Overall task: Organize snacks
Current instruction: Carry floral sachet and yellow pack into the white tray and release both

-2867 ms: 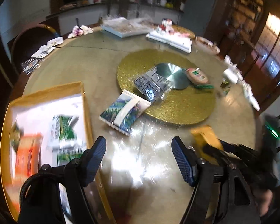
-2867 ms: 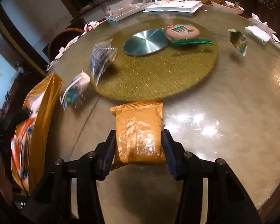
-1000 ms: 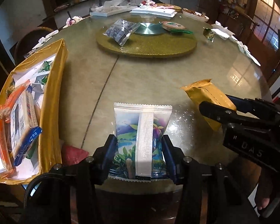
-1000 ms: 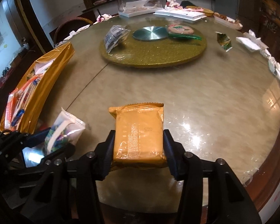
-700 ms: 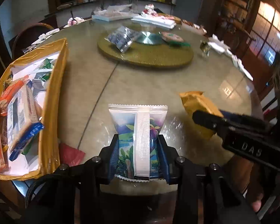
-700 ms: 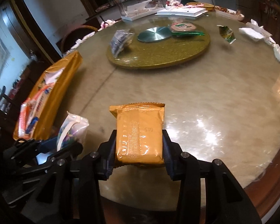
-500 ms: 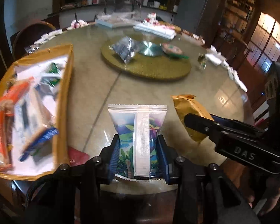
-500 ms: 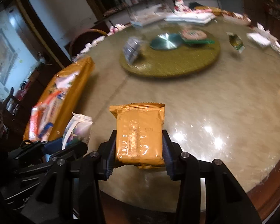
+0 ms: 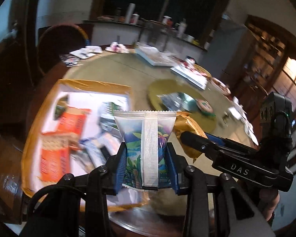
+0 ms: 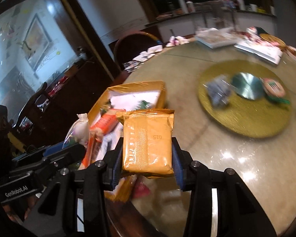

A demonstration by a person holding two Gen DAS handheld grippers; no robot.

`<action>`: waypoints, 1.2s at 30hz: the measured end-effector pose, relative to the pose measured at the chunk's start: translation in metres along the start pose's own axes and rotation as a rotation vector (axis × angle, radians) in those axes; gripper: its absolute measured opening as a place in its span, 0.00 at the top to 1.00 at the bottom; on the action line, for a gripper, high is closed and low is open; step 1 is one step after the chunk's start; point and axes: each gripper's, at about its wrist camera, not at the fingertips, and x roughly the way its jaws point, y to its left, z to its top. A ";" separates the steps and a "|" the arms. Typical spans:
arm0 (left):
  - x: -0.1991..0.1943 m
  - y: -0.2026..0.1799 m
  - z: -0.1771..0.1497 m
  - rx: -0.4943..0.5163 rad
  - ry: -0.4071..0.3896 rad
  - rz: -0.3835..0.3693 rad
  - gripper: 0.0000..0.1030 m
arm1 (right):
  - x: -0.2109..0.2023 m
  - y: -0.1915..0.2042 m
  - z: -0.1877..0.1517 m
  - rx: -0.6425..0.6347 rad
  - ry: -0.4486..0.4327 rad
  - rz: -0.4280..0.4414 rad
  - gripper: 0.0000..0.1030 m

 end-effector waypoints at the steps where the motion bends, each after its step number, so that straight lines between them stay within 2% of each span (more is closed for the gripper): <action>1: 0.000 0.007 0.003 -0.011 -0.005 0.013 0.64 | 0.007 0.003 0.006 -0.004 0.009 0.007 0.56; 5: 0.007 0.039 0.021 -0.056 -0.020 0.065 0.64 | 0.043 0.016 0.029 -0.032 0.050 0.022 0.56; 9: 0.025 0.066 0.037 -0.095 -0.001 0.072 0.64 | 0.077 0.019 0.049 -0.025 0.096 0.035 0.56; 15: 0.064 0.105 0.065 -0.138 0.082 0.057 0.64 | 0.130 0.017 0.075 -0.001 0.161 0.019 0.56; 20: 0.102 0.125 0.078 -0.156 0.171 0.064 0.64 | 0.158 0.024 0.088 -0.013 0.188 0.004 0.56; 26: 0.123 0.140 0.087 -0.169 0.200 0.103 0.64 | 0.183 0.023 0.100 -0.013 0.207 -0.021 0.56; 32: 0.144 0.146 0.091 -0.178 0.250 0.109 0.64 | 0.204 0.012 0.099 0.021 0.256 -0.034 0.56; 36: 0.154 0.148 0.092 -0.175 0.274 0.139 0.62 | 0.208 0.009 0.097 0.035 0.245 -0.043 0.54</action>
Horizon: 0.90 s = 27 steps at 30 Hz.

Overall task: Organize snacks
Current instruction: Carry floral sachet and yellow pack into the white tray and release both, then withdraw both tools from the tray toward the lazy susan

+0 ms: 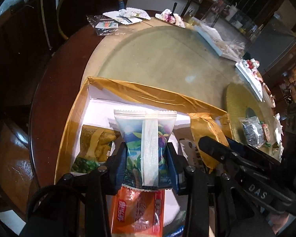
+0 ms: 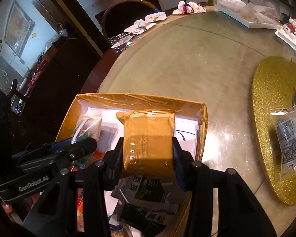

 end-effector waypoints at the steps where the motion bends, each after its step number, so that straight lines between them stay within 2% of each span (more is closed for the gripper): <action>1: 0.001 0.000 0.001 -0.003 0.003 -0.002 0.59 | 0.001 0.000 0.000 0.000 0.001 0.000 0.53; 4: 0.002 -0.002 0.001 -0.004 0.005 -0.009 0.56 | 0.001 -0.001 -0.001 0.014 -0.006 0.028 0.45; 6: -0.003 -0.003 0.000 0.002 -0.006 -0.006 0.50 | -0.009 -0.003 -0.003 0.034 -0.036 0.059 0.35; 8: -0.012 -0.006 -0.004 -0.004 -0.026 -0.001 0.46 | -0.022 -0.005 -0.007 0.043 -0.061 0.068 0.33; 10: -0.026 -0.012 -0.011 0.000 -0.065 0.009 0.45 | -0.043 -0.006 -0.014 0.034 -0.097 0.075 0.33; 13: -0.055 -0.034 -0.030 0.041 -0.152 0.023 0.37 | -0.081 -0.015 -0.033 0.031 -0.175 0.077 0.30; 14: -0.068 -0.046 -0.040 0.067 -0.190 0.011 0.32 | -0.093 -0.021 -0.040 0.037 -0.198 0.074 0.27; 17: -0.091 -0.077 -0.067 0.131 -0.241 -0.038 0.31 | -0.135 -0.047 -0.072 0.083 -0.271 0.083 0.24; 22: -0.096 -0.135 -0.098 0.233 -0.232 -0.121 0.31 | -0.182 -0.093 -0.114 0.131 -0.310 0.050 0.24; 27: -0.080 -0.180 -0.114 0.309 -0.211 -0.137 0.31 | -0.214 -0.140 -0.148 0.155 -0.307 0.025 0.24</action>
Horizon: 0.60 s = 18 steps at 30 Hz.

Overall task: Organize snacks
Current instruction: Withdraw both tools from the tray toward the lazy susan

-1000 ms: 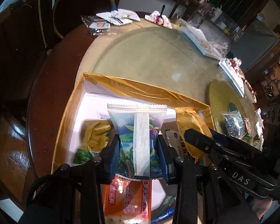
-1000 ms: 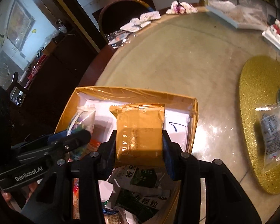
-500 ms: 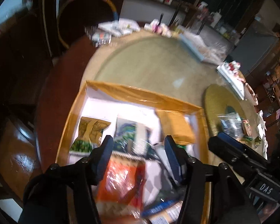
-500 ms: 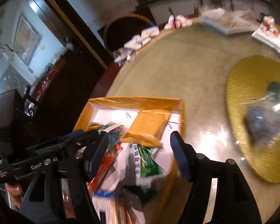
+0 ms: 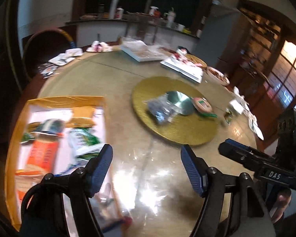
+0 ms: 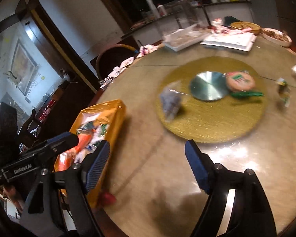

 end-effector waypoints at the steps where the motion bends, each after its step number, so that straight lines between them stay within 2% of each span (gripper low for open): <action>1: 0.005 -0.006 -0.001 0.001 0.011 -0.004 0.31 | -0.008 -0.012 -0.003 0.009 -0.001 -0.016 0.24; 10: 0.046 -0.032 -0.009 -0.076 0.105 -0.029 0.31 | -0.044 -0.099 0.002 0.148 -0.027 -0.097 0.24; 14: 0.058 -0.037 -0.010 -0.100 0.126 -0.023 0.31 | -0.046 -0.121 0.016 0.159 -0.029 -0.132 0.24; 18: 0.067 -0.034 -0.010 -0.134 0.136 -0.011 0.31 | -0.029 -0.135 0.040 0.129 -0.009 -0.152 0.24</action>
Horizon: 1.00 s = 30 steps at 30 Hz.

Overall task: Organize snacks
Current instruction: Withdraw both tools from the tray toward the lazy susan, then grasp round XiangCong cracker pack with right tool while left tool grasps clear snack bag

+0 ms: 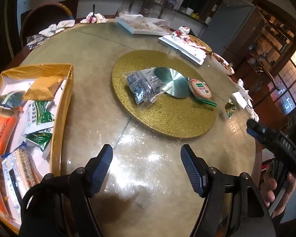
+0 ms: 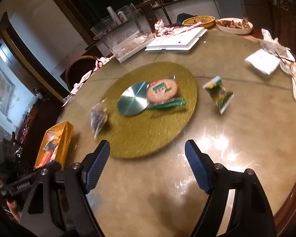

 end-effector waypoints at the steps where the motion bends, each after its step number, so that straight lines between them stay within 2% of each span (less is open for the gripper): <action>1: 0.002 0.001 0.000 -0.009 0.003 -0.003 0.31 | 0.007 -0.001 0.005 0.002 0.007 -0.003 0.24; 6: 0.008 0.008 0.002 -0.045 0.000 -0.006 0.31 | 0.055 -0.001 0.035 -0.025 0.064 -0.062 0.23; 9: 0.008 0.013 0.004 -0.056 0.001 -0.011 0.31 | 0.084 -0.005 0.051 0.005 0.089 -0.076 0.23; 15: 0.005 0.019 0.006 -0.071 -0.002 -0.031 0.31 | 0.123 -0.011 0.073 -0.010 0.129 -0.164 0.23; 19: 0.006 0.017 0.006 -0.074 0.001 -0.039 0.31 | 0.142 -0.009 0.076 -0.002 0.158 -0.168 0.23; 20: 0.006 0.017 0.006 -0.071 0.001 -0.037 0.31 | 0.145 -0.006 0.076 -0.010 0.160 -0.170 0.20; 24: 0.006 0.014 0.007 -0.063 0.004 -0.033 0.31 | 0.159 0.011 0.077 -0.074 0.160 -0.227 0.15; 29: 0.004 0.017 0.010 -0.072 -0.006 -0.019 0.31 | 0.173 0.020 0.081 -0.115 0.163 -0.303 0.14; 30: 0.005 0.018 0.011 -0.074 -0.006 -0.015 0.31 | 0.172 0.020 0.080 -0.114 0.155 -0.313 0.17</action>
